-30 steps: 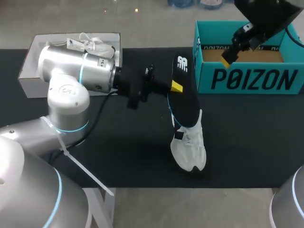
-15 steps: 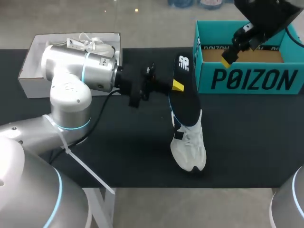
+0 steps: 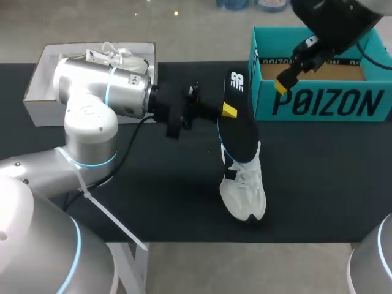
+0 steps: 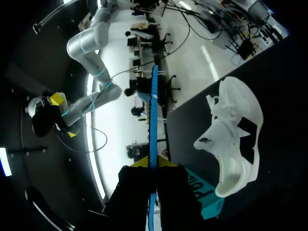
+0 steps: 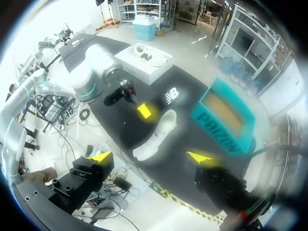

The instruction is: Take the shoe out of the shoebox, open the shoe tongue, remove and reinsert the insole, then place the shoe into the shoebox

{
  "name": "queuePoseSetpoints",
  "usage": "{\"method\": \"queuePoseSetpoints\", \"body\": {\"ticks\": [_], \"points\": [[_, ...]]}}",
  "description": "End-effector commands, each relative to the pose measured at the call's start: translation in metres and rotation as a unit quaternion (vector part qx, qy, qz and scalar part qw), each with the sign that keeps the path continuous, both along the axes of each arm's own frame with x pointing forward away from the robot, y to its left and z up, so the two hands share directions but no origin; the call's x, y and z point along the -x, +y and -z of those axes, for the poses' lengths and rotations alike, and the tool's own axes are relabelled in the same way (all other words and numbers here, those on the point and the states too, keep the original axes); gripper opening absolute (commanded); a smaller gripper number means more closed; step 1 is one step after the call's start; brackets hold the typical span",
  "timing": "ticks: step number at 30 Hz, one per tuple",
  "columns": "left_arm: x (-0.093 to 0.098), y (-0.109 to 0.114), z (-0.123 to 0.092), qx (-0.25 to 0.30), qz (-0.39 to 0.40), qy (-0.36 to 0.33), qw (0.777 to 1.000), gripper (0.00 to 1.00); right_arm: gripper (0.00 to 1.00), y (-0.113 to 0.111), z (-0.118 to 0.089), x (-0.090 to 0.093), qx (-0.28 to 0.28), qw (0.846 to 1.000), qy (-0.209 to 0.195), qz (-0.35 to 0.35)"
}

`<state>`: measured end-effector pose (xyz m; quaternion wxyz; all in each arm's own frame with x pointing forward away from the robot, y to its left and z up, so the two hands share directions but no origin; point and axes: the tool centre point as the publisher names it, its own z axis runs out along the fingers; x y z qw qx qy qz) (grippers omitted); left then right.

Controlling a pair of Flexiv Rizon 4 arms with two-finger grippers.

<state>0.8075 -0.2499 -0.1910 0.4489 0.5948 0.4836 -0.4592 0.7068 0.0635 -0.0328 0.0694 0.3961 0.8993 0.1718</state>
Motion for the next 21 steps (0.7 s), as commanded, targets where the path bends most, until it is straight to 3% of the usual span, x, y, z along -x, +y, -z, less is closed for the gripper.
{"method": "queuePoseSetpoints", "body": {"ticks": [1,9,21], "points": [[0.000,-0.001,0.001,0.001,-0.001,-0.001,1.000,0.00,1.00,0.026,0.016,-0.001,0.007,1.000,0.004,-0.003],[0.000,-0.001,0.001,0.001,-0.001,-0.001,1.000,0.00,1.00,0.005,0.026,0.003,-0.014,0.999,0.031,0.014],[0.000,-0.001,0.001,0.001,-0.001,-0.001,1.000,0.00,1.00,0.005,0.026,0.003,-0.014,0.999,0.031,0.014]]}}
